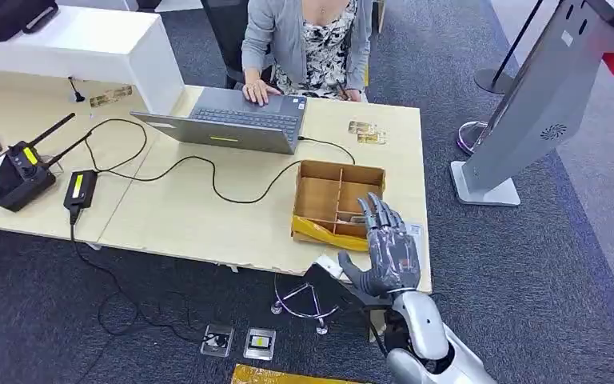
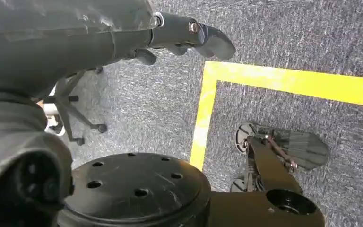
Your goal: Pass the card to the sensor for recognition and then transmit it.
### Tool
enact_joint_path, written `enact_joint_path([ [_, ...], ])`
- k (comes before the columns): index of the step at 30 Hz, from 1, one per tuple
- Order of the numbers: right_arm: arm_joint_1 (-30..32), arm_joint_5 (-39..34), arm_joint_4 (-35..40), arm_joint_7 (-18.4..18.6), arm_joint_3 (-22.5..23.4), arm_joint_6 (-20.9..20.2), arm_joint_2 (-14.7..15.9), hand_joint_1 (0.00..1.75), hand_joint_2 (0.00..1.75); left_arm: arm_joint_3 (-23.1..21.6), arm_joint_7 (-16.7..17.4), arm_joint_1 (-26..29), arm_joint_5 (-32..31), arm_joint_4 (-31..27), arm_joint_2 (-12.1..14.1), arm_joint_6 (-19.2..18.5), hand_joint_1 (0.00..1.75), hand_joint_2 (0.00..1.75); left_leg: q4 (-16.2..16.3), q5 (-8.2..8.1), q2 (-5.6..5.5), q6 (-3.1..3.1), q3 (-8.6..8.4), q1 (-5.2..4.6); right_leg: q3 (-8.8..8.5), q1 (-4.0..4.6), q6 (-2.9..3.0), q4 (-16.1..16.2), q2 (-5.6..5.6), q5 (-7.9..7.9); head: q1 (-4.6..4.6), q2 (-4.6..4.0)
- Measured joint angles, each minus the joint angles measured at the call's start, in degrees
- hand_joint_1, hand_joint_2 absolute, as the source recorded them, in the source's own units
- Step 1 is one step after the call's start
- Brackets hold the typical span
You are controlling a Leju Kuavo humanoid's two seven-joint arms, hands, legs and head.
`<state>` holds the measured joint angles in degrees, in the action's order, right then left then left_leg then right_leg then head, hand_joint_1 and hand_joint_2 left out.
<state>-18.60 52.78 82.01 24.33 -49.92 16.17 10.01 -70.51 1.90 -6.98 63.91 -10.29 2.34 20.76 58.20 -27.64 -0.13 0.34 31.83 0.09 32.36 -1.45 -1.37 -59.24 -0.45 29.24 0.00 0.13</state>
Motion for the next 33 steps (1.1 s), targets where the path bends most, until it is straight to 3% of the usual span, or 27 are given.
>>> enact_joint_path([
  [14,-3.41,0.83,-5.88,-0.15,-0.15,-4.00,-3.89,0.00,1.75,-0.02,0.42,-0.04,-0.68,0.00,0.20,-0.81,0.00,0.00,0.00,0.00,0.00,0.00,0.01,0.00,0.00,0.00,0.00,0.00,-0.01,0.00,0.00,0.00],
  [24,-8.78,1.07,-15.56,-1.57,-0.24,-3.13,-8.50,0.00,1.75,-0.26,0.42,-0.12,-1.27,0.00,0.28,-1.27,0.00,0.00,0.00,0.01,-0.01,0.00,0.01,0.00,0.00,0.00,0.00,-0.01,-0.03,0.00,-0.02,0.00],
  [33,-11.11,0.46,-21.66,-2.40,-0.20,-1.55,-10.45,0.00,1.75,-0.44,0.42,-0.12,-1.31,0.00,0.33,-1.53,0.00,0.00,0.00,0.01,-0.01,0.00,0.03,0.00,0.01,0.00,0.00,0.00,-0.02,0.00,0.00,0.00],
])
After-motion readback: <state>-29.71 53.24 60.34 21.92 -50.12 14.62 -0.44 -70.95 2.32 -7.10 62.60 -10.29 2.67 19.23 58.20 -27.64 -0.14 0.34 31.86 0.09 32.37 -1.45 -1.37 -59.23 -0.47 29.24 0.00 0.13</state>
